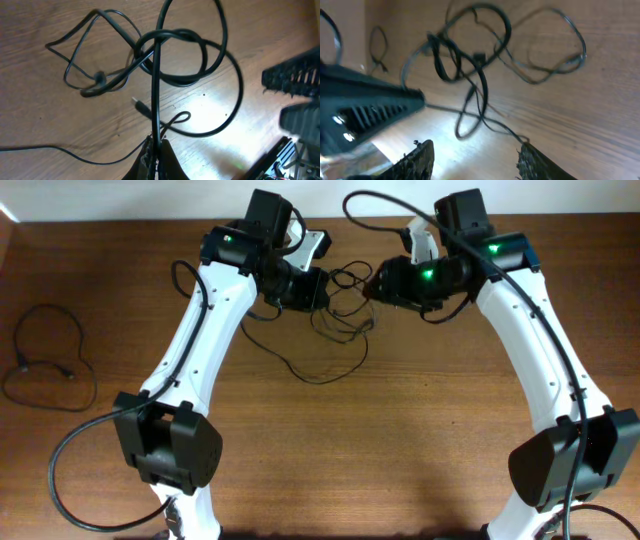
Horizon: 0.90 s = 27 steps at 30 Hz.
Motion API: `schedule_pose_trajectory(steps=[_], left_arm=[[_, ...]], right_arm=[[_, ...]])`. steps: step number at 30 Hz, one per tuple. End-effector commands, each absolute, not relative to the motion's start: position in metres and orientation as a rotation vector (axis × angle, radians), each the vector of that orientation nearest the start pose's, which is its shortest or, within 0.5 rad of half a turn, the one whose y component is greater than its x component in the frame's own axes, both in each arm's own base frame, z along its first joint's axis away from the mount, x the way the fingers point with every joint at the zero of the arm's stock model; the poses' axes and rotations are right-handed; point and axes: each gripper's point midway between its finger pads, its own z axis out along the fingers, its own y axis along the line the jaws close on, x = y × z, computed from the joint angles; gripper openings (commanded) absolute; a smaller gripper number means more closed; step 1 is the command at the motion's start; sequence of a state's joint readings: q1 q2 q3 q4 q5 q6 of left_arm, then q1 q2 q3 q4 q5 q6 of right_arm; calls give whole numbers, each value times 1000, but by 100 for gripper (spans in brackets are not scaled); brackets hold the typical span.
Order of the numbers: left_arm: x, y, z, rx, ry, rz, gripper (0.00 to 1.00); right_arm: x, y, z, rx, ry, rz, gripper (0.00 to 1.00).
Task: Untangle cables
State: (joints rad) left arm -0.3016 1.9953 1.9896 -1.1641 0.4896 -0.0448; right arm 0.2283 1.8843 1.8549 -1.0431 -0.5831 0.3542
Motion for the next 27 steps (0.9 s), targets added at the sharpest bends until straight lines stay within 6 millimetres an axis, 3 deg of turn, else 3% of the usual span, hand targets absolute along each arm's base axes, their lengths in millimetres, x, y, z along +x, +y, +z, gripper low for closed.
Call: schedule_pose_trajectory(steps=[1,5,10,16,17,22,27], left_arm=[[416,-215,214,514,2665,-768,0],[415,-215,214,514,2665,-768,0],[414,-217,214,519,2667,-770,0],[413,-218,215,505,2670,-794,0],[413,-217,217,485,2669,-830,0],[411,-220,230,470,2628,-1008,0],[400,-236,244,506,2577,-1194,0]], right_arm=[[423,200,233,15,2659,1019,55],[431,205,239,60,2624,1052,43],[435,228,250,20,2563,1087,33],[431,245,228,133,2639,974,28],[431,246,219,177,2662,966,28],[434,244,215,187,2667,943,28],[445,240,204,240,2659,893,28]])
